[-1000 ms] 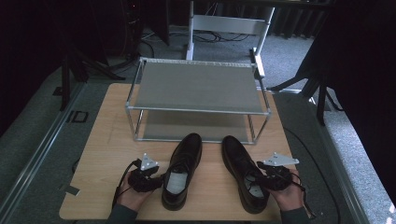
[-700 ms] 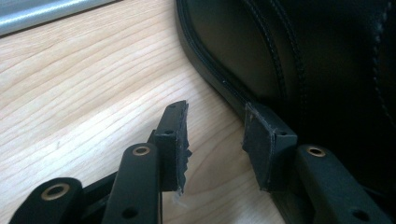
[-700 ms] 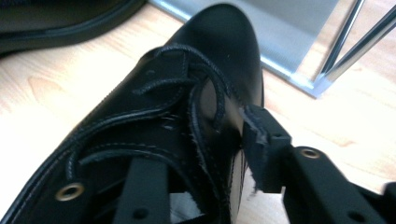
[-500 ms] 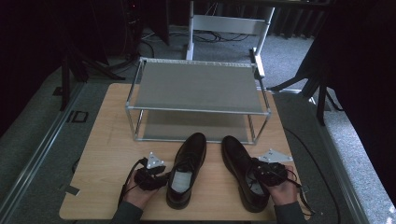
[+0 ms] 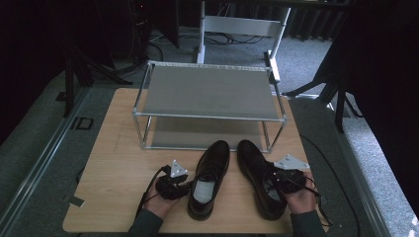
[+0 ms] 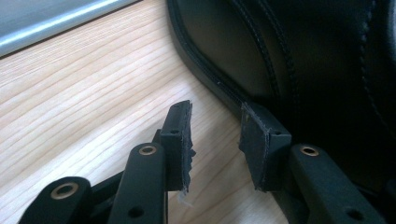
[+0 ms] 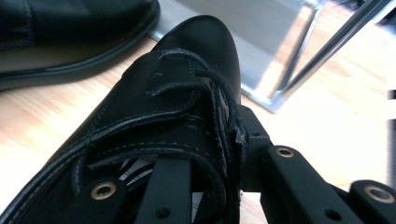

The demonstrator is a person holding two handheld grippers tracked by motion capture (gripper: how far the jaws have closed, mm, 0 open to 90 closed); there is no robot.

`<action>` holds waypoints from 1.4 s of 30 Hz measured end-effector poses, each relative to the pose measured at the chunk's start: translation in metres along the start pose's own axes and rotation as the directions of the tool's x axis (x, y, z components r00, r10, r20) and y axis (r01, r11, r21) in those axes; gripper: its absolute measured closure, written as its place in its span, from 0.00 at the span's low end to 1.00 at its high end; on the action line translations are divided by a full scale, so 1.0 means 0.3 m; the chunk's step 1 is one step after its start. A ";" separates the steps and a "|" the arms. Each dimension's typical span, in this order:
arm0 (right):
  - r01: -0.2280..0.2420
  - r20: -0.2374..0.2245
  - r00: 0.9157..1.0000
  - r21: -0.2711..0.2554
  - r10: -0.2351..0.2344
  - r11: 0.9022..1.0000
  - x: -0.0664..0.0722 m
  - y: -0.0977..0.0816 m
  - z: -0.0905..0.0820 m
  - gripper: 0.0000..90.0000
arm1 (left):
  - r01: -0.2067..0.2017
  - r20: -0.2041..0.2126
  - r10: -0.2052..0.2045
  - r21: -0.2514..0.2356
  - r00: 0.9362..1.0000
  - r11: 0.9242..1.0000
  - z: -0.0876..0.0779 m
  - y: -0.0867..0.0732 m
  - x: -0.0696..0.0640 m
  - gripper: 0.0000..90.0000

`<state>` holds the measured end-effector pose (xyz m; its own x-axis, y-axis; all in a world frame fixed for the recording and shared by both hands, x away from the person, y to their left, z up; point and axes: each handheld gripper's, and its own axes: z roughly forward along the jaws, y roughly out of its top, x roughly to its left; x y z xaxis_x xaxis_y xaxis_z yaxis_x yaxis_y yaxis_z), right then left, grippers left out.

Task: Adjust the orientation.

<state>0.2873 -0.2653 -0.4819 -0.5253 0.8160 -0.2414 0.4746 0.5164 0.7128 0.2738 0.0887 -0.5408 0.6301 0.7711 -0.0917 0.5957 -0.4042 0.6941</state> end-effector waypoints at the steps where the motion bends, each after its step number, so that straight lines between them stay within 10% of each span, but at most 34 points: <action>1: 0.017 0.007 1.000 0.004 -0.017 1.000 0.003 0.004 0.002 0.87 | -0.003 0.005 0.003 0.001 1.000 1.000 0.004 0.003 -0.006 0.71; 22: 0.091 -0.034 0.995 0.049 -0.089 0.995 0.032 0.031 0.037 0.84 | -0.047 0.077 0.046 0.012 0.996 0.999 0.061 0.050 -0.096 0.72; 42: 0.066 -0.063 0.996 0.035 -0.064 0.997 0.011 0.039 0.048 0.83 | -0.097 0.206 0.092 0.017 0.974 0.995 0.116 0.089 -0.195 0.73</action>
<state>0.3011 -0.2528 -0.4838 -0.5978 0.7635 -0.2445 0.4631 0.5779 0.6720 0.2701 0.0156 -0.5416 0.7711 0.6128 -0.1731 0.5401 -0.4854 0.6874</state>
